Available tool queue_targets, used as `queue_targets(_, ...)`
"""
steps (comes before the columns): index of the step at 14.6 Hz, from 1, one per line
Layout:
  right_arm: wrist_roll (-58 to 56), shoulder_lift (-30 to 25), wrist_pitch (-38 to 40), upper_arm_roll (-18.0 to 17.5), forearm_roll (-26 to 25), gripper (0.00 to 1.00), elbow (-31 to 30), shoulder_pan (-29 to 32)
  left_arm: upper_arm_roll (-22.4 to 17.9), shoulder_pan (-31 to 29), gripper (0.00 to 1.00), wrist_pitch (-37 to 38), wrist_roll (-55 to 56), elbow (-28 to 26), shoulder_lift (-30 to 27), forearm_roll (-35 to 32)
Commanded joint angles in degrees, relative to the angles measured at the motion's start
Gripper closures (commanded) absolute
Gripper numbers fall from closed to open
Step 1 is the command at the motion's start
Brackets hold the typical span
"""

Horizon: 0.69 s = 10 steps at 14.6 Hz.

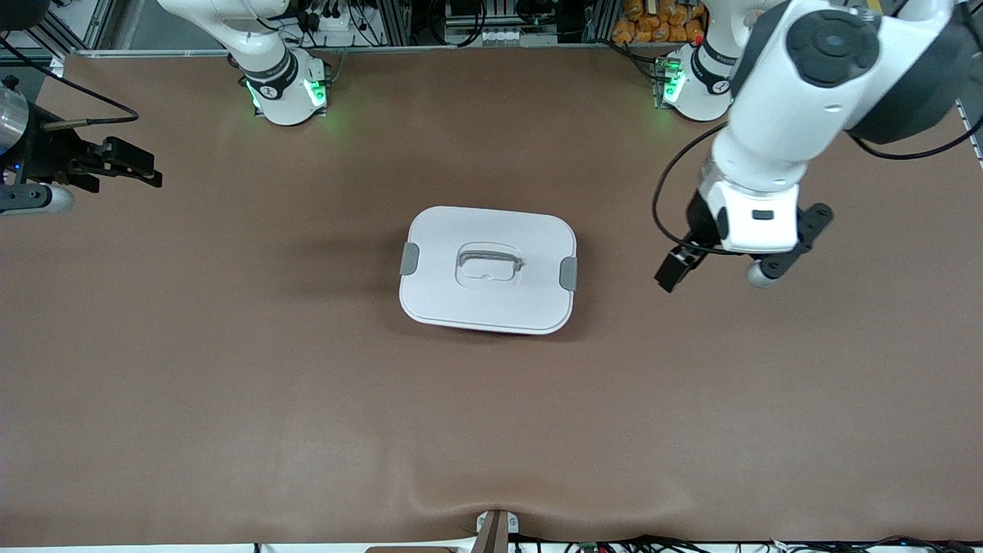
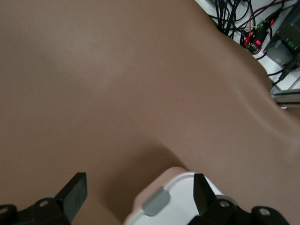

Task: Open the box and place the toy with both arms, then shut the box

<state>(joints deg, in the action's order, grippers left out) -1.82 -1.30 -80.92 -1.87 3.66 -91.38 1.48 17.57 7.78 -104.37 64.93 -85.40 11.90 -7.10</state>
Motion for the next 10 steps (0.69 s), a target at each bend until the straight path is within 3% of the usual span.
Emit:
queue_targets(1, -0.29, -0.2, -0.3, -0.68, 0.82, 0.0, -0.2, 0.89, 0.27, -3.72, 0.0, 3.64, -9.09, 0.76, -1.79, 1.03)
queue_targets(4, -0.29, 0.07, -0.3, -0.68, 0.82, 0.0, -0.12, 0.89, 0.1, -6.89, 0.0, 8.2, -15.85, 0.76, -3.46, 1.03)
queue_targets(10, -0.29, 0.07, -0.3, -0.68, 0.91, 0.0, -0.12, 0.89, 0.1, -15.15, 0.0, 16.29, -41.43, 0.85, -6.98, 1.03)
